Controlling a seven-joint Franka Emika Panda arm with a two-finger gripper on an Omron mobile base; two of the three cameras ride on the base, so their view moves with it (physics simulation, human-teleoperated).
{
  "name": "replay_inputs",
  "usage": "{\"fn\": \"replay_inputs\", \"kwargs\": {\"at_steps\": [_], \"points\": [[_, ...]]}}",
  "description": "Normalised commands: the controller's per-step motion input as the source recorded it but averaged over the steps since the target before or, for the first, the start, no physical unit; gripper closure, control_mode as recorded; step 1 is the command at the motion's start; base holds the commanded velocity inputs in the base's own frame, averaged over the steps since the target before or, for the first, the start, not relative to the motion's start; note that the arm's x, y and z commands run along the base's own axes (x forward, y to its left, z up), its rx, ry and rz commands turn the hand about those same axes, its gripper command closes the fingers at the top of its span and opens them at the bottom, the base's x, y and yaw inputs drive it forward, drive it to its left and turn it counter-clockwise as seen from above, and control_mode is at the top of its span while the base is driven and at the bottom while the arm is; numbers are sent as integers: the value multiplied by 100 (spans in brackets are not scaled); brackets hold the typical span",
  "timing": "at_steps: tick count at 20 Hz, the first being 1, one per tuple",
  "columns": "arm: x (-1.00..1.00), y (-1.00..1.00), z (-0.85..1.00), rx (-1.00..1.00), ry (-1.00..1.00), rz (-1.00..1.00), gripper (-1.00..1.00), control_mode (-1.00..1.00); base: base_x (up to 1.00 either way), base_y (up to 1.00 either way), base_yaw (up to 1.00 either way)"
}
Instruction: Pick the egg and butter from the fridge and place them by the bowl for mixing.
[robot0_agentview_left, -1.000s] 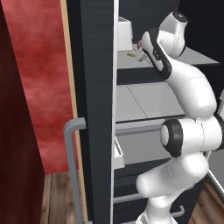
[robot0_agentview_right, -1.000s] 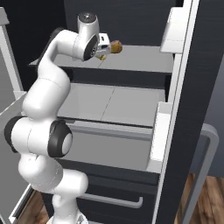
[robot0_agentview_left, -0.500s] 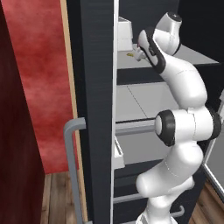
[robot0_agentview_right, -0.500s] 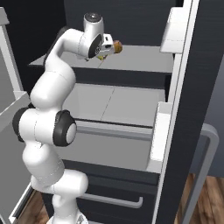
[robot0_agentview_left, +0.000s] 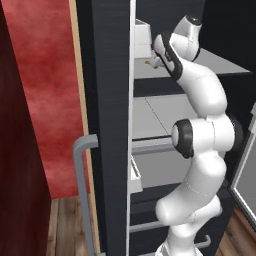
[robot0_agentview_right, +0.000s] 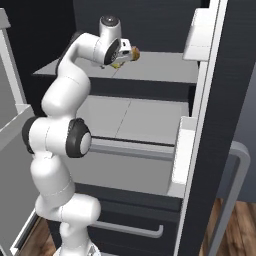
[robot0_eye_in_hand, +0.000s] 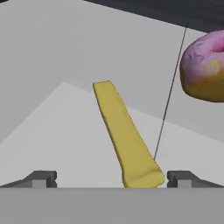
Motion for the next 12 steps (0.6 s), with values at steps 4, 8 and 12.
{"fn": "replay_inputs", "kwargs": {"at_steps": [4,8,12], "points": [[33,0,-6,0,0,0,-100,-100,0,0,0],[34,0,-6,0,0,0,-100,-100,0,0,0],[25,0,-4,0,0,0,-100,-100,0,0,0]]}}
